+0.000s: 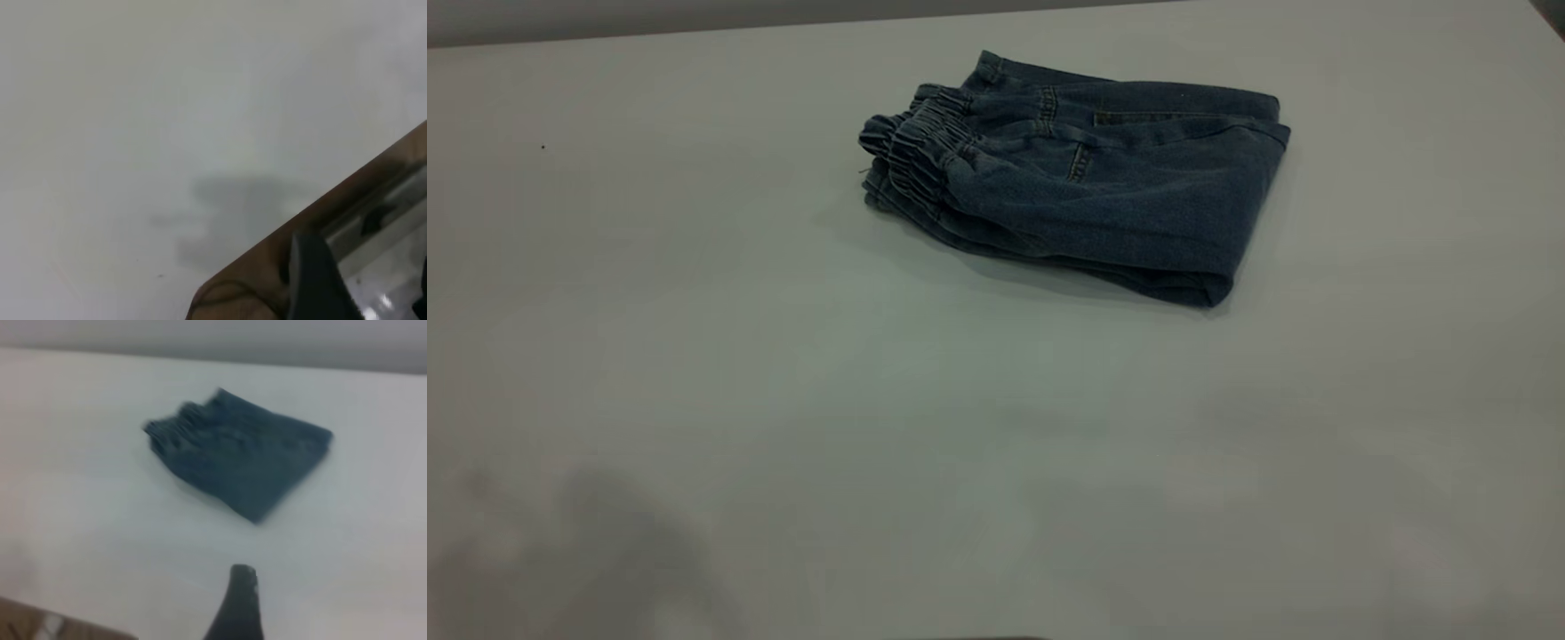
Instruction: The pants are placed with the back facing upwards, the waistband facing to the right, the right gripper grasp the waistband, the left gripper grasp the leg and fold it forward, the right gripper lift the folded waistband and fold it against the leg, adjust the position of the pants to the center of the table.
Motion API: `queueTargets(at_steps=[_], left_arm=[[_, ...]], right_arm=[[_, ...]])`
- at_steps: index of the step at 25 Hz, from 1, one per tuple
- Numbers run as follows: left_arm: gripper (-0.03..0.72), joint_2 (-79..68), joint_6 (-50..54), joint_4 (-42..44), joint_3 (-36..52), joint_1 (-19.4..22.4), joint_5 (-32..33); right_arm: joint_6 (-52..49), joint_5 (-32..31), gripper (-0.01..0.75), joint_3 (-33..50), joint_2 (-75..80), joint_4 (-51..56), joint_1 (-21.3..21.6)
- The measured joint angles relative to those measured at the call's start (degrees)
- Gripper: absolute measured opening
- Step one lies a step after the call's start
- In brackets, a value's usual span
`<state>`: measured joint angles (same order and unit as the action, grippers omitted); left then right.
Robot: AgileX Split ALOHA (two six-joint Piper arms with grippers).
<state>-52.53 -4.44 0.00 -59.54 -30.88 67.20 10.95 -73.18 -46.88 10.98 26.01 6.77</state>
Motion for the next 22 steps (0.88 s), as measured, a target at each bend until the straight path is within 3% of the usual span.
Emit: queueTargets(at_steps=[9,15,22], left_arm=[[0.343,20.45,-1.44,0.64,8.85,0.0,0.0],[0.343,28.94,-1.38,0.68,14.95,0.0,0.0],[0.343,36.37,1.22,0.68,22.15,0.0,0.0]], right_arm=[[-2.68,1.73,0.586,10.13,-4.79,-14.38,-8.2],[-7.44,3.93,0.586,17.66,-7.74,-20.19,-8.56],[-8.3,7.14,0.586,19.38,-11.06,-20.97,-8.56]])
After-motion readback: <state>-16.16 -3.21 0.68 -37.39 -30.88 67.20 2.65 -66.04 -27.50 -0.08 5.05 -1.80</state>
